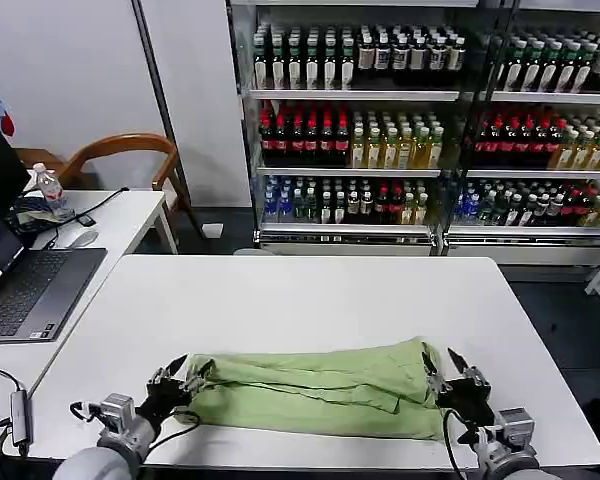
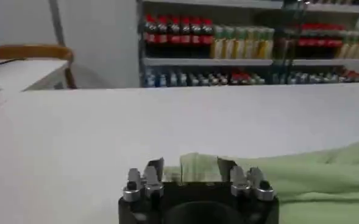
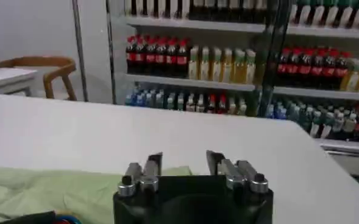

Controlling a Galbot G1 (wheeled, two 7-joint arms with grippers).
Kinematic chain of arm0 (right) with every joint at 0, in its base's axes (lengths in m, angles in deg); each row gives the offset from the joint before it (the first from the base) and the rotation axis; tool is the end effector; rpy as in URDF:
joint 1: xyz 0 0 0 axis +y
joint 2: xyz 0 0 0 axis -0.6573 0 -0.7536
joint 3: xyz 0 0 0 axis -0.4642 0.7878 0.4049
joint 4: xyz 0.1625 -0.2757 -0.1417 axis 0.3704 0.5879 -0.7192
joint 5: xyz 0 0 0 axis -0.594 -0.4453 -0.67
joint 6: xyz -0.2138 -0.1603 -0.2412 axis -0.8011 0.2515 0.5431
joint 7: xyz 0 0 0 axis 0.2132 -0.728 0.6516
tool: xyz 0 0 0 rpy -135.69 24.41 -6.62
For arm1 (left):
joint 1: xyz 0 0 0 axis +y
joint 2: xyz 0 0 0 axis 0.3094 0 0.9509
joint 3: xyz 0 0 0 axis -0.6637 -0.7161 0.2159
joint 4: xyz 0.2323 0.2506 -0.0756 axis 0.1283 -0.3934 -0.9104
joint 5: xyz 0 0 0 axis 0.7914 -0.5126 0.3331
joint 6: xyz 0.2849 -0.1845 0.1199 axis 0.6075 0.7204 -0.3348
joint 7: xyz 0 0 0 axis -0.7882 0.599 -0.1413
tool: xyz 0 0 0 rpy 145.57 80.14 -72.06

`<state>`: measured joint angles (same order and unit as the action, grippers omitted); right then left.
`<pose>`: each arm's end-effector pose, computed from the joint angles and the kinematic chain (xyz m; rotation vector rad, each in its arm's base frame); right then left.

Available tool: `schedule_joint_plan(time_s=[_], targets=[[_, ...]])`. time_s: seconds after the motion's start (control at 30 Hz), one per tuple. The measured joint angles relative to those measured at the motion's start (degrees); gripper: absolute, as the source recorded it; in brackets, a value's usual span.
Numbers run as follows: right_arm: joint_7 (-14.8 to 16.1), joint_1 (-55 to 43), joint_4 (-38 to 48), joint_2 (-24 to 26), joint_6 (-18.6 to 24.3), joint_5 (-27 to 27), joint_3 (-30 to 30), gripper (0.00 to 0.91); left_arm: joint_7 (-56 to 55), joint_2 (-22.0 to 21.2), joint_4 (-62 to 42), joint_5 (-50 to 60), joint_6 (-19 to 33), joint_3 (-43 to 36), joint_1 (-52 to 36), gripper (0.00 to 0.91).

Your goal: Fold and organize the clothes.

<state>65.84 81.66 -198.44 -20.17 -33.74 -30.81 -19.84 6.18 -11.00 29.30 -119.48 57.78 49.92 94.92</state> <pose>0.1821 -0.0761 -0.2358 0.1449 -2.8422 0.1406 0.2286 0.0877 -0.2970 -0.2577 -2.6757 0.0074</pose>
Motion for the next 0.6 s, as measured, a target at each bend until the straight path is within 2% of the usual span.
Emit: schedule_joint_plan(time_s=[0.13, 0.17, 0.2, 0.23, 0.6], targets=[[0.11, 0.98, -1.11, -0.29, 0.29, -0.84, -0.8, 0.907, -5.81, -1.07, 0.02, -0.56, -0.91, -2.32, -0.58, 0.907], [0.1, 1.11, -1.26, -0.38, 0.39, -1.05, -0.97, 0.907, -6.82, -1.27, 0.02, -0.67, -1.18, -2.86, -0.59, 0.595], [0.11, 1.22, -1.39, -0.48, 0.48, -1.24, -1.06, 0.907, -7.83, -1.4, 0.06, -0.77, -1.42, -3.36, -0.57, 0.212], [0.11, 1.31, -1.5, -0.55, 0.55, -1.43, -1.11, 0.907, -8.84, -1.54, 0.27, -0.88, -1.75, -3.91, -0.5, 0.04], [0.01, 1.97, -2.06, -1.53, 1.06, -3.18, -1.29, 0.907, -13.84, -2.74, 0.18, -1.04, -3.33, -7.23, -1.12, 0.04]])
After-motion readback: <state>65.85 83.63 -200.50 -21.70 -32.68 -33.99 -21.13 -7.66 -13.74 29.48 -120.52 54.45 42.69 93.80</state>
